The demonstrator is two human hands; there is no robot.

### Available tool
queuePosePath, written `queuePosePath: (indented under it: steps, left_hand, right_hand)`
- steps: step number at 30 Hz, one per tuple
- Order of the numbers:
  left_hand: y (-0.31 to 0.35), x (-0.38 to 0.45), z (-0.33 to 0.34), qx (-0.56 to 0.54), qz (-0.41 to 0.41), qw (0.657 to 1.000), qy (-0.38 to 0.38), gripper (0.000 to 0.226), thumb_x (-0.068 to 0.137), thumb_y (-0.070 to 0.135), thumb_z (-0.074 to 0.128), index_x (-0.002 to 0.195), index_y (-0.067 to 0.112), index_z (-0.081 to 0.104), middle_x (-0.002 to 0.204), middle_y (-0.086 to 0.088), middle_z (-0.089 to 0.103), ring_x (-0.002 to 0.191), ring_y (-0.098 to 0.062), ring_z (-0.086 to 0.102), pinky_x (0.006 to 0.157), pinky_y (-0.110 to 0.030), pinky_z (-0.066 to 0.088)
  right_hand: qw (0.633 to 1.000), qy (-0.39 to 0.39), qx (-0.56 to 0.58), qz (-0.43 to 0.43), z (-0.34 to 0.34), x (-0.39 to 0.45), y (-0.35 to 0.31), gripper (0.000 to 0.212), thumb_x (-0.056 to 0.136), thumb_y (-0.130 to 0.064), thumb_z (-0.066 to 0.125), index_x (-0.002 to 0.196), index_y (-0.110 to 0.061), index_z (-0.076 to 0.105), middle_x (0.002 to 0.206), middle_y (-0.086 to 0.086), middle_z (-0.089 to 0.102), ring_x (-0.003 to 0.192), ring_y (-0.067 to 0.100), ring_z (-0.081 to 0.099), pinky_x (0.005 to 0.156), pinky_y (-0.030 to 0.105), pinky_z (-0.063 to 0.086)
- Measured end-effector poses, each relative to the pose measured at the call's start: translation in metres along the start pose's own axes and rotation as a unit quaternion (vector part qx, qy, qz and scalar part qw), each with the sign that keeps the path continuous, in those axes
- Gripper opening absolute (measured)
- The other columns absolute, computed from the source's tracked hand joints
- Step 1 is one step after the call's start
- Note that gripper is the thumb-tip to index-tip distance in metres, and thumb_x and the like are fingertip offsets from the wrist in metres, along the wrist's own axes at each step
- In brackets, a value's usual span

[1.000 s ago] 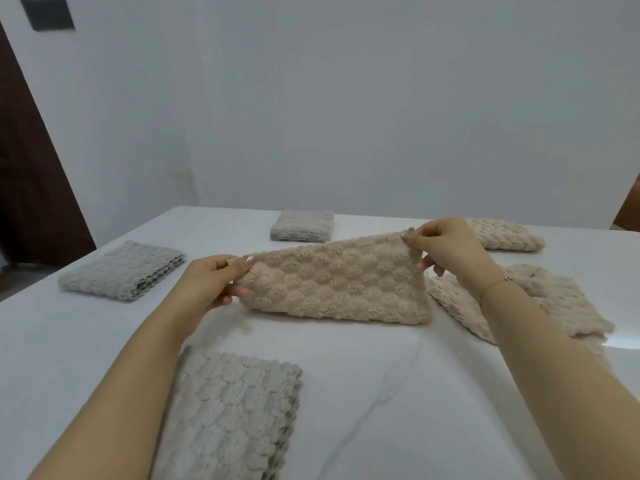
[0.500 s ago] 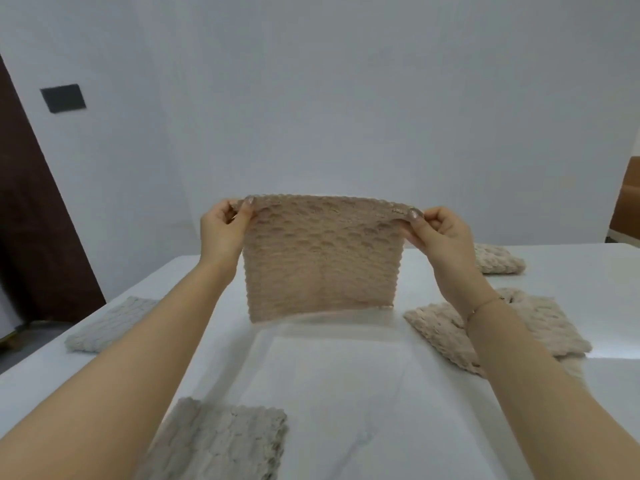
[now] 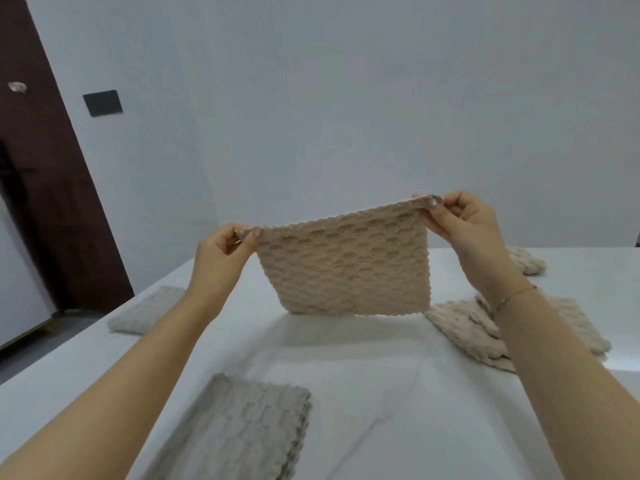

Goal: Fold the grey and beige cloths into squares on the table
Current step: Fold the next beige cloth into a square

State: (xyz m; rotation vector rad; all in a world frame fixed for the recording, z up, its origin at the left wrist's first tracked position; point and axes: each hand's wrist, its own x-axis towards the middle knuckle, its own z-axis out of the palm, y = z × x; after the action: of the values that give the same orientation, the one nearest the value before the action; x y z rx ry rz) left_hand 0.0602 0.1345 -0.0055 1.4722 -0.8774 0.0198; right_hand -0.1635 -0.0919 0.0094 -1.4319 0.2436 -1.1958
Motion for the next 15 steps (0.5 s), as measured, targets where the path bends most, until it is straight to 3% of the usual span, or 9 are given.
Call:
queuePosePath:
  steps: [4,6,10,15]
  left_hand:
    - [-0.014,-0.035,-0.024,-0.012,-0.051,0.999,-0.005,0.021,0.091,0.022,0.06,0.095,0.003,0.067,0.097,-0.008,0.073,0.094,-0.017,0.069,0.081,-0.02,0.053]
    - [-0.015,-0.048,-0.033,0.005,-0.06,0.998,-0.022,0.019,0.091,0.02,0.06,0.093,0.002,0.067,0.086,-0.004,0.074,0.083,-0.014,0.069,0.07,-0.015,0.053]
    - [-0.011,-0.068,-0.047,0.083,-0.08,0.99,-0.082,0.02,0.089,0.024,0.061,0.083,0.007,0.068,0.062,0.001,0.067,0.057,-0.005,0.06,0.056,-0.013,0.045]
    - [-0.009,-0.082,-0.051,0.108,-0.126,0.969,-0.184,0.017,0.085,0.025,0.064,0.073,0.014,0.069,0.054,0.008,0.059,0.052,0.001,0.051,0.053,-0.006,0.038]
  right_hand:
    - [0.973,-0.149,-0.119,0.132,-0.006,-0.001,-0.012,0.016,0.081,-0.017,0.068,0.078,-0.007,0.056,0.088,0.016,0.073,0.085,0.024,0.072,0.08,0.028,0.058]
    - [0.93,-0.244,-0.203,0.186,-0.011,-0.005,-0.018,0.019,0.079,-0.018,0.068,0.083,-0.004,0.055,0.092,0.019,0.072,0.087,0.028,0.072,0.073,0.029,0.06]
    - [0.853,-0.374,-0.292,0.218,-0.017,-0.014,-0.028,0.008,0.091,-0.008,0.058,0.086,-0.001,0.057,0.084,0.016,0.07,0.089,0.034,0.071,0.064,0.032,0.059]
    - [0.742,-0.507,-0.34,0.277,-0.02,-0.018,-0.031,0.006,0.088,-0.01,0.064,0.085,-0.006,0.06,0.079,0.009,0.072,0.088,0.034,0.071,0.057,0.029,0.055]
